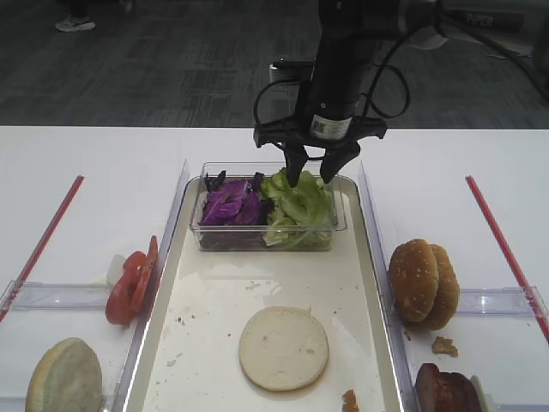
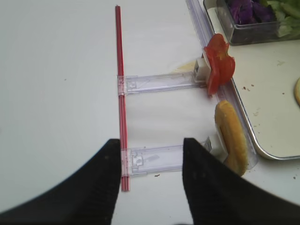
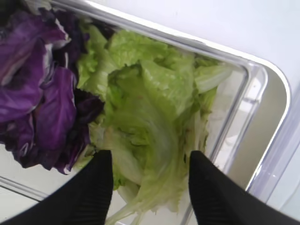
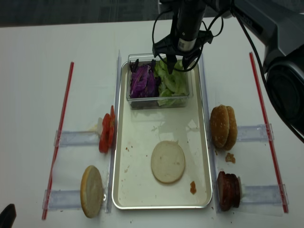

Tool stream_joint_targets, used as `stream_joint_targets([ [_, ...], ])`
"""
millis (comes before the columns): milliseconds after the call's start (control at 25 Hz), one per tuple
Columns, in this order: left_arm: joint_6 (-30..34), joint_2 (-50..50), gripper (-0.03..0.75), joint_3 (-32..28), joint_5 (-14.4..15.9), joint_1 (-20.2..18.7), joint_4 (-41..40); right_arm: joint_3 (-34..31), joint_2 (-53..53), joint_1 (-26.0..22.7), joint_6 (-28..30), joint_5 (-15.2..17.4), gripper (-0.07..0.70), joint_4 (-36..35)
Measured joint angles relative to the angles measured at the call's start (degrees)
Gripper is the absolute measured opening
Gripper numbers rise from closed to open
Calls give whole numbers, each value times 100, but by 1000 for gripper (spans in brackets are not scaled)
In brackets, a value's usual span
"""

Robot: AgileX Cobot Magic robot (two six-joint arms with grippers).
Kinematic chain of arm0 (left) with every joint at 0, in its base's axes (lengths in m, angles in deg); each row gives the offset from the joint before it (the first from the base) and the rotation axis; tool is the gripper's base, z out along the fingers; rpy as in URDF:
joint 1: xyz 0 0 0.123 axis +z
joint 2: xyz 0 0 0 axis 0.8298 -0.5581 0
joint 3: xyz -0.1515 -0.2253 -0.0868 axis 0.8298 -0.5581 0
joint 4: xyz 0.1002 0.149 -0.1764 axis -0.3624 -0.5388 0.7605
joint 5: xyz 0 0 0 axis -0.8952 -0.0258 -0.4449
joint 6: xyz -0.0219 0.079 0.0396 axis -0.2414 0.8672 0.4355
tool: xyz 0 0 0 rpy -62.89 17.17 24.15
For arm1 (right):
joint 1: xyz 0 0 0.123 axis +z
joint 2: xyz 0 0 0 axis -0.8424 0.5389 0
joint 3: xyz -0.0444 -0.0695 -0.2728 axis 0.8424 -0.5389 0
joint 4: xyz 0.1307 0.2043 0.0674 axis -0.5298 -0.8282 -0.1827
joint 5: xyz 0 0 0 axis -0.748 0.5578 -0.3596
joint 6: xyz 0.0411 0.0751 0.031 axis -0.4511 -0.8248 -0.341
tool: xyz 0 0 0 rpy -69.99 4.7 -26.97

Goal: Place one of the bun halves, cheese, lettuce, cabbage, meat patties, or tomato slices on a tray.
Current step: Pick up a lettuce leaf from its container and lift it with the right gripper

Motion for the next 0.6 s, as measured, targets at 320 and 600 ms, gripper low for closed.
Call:
stream_joint_targets([
  [320,0,0,296,0,0,0,0,9,125,0,63,-108,393,0],
  [600,0,0,296,0,0,0,0,9,328,0,100,-215,393,0],
])
